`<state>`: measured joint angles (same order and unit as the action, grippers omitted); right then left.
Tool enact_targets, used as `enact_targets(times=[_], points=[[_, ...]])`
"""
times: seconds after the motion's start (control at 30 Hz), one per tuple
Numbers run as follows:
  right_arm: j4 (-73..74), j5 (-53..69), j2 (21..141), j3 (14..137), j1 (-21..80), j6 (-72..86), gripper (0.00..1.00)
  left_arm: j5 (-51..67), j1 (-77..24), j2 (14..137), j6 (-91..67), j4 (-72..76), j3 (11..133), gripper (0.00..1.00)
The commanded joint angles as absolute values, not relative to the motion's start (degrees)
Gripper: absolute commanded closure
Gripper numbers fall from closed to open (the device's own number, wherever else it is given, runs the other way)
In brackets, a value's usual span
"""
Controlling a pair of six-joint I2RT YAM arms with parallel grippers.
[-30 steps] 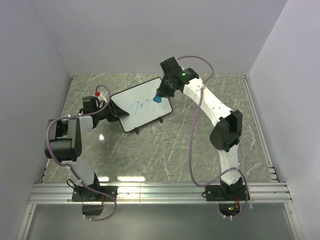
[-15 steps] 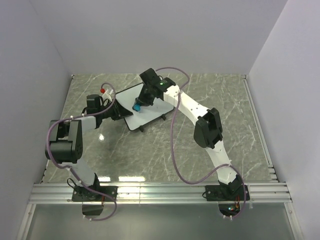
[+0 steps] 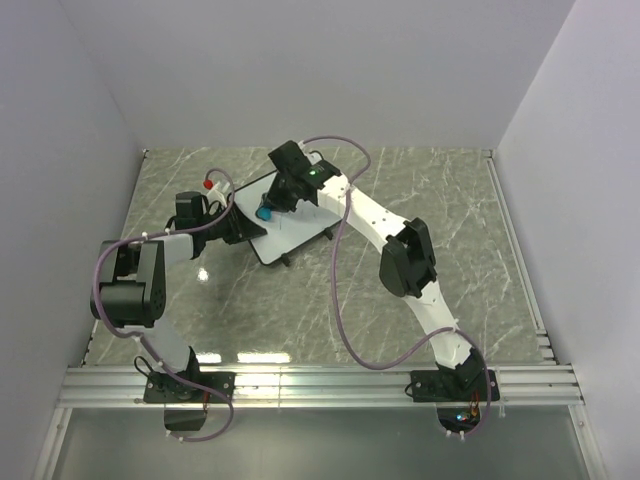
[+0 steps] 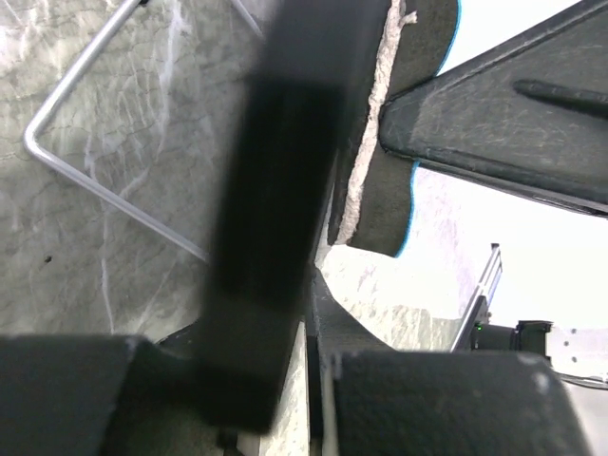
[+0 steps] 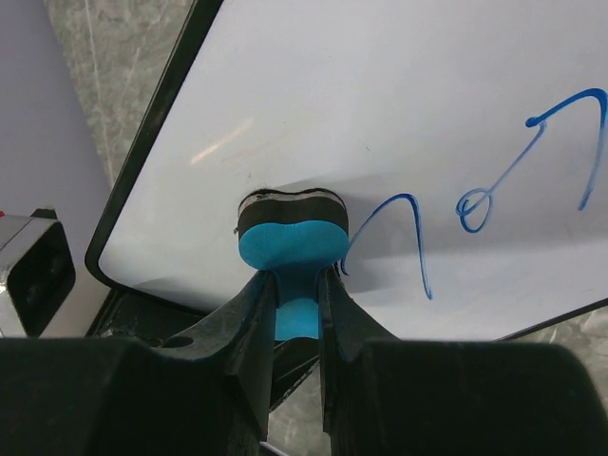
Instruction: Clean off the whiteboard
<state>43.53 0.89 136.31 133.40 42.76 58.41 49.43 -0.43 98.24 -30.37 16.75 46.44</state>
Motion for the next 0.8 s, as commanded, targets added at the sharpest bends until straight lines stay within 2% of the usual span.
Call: enact_targets(times=[0.0,0.33,0.63,0.77], points=[[45.6,-6.6,136.7,129.7,41.4,57.0,1.00,40.4,-1.2,98.4,-26.6,5.1,44.7,0.99],[41.8,-8.8,134.3,118.0,35.9,57.7,1.00,39.4,-1.7,94.7,-25.6,3.0,42.8,0.99],[41.8,-6.5,137.4,125.6,30.1,60.8,1.00,38.3,-3.9,94.7,-24.8,2.2,42.6,1.00],[39.0,-4.6,137.7,125.2,27.9,63.5,1.00,38.0,-4.7,94.5,-24.4,1.8,42.6,1.00]])
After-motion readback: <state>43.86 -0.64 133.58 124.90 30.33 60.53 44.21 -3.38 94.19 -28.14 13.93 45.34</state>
